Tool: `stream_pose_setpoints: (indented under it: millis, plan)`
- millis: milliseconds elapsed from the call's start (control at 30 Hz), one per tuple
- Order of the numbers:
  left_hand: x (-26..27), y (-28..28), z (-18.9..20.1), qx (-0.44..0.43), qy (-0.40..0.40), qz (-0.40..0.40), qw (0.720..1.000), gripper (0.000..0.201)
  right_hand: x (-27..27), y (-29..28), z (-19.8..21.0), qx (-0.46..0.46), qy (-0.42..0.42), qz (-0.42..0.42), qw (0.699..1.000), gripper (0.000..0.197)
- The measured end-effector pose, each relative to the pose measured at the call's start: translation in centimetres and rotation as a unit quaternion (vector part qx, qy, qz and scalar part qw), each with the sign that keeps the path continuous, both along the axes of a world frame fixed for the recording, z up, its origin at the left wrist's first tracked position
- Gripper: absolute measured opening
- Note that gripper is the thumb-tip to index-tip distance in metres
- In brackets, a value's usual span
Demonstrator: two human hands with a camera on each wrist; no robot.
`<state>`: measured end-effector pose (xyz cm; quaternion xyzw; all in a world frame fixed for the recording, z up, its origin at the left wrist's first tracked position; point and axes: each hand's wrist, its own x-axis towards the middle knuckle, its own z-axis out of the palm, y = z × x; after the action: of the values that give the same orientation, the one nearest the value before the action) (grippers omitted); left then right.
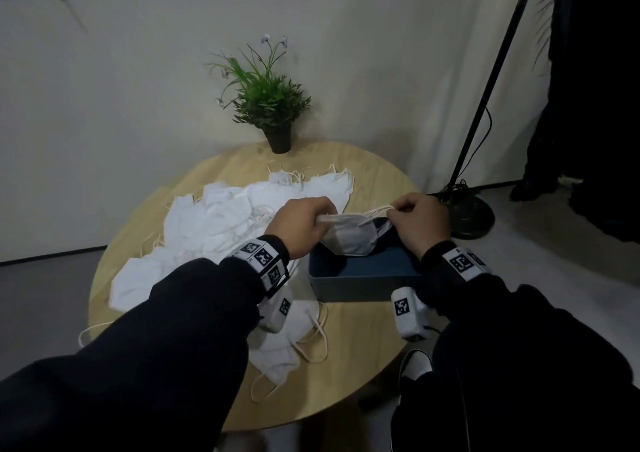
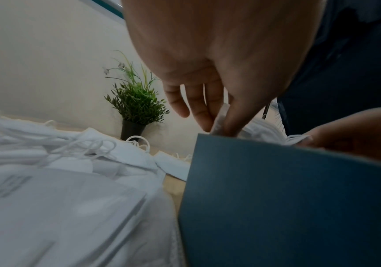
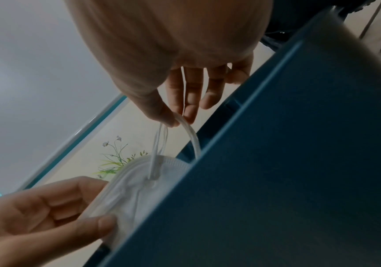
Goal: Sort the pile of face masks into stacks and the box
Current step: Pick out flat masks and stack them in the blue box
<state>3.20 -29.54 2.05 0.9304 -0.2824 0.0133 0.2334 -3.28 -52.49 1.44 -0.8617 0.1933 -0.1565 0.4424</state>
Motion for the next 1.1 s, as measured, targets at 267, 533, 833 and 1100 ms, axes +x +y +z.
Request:
stream_pose_setpoints:
  millis: [267,533,833,1100]
  plan:
    - [0.1,0.5,-0.6,-0.078,0.029,0.06,0.995,0.014,-0.6,0.4,0.4,-0.041,0.062,-0.033,0.997,0.007]
    - [0.0,0.3,-1.0,-0.111,0.033,0.073,0.991,0.013,-1.4,0.9,0.6,0.004,-0.062,-0.025,0.998,0.017]
    - [-1.2,8.8,3.7,-0.052,0.075,0.073,0.993,0.008,-7.0,11.1,2.3,0.256,0.055,0.234,0.936,0.011]
    - [-5.4,21.6,0.9,0.035,0.172,0.2,0.964,0.011,-7.4,18.1,-4.1,-0.131,0.275,0.309,0.901,0.058]
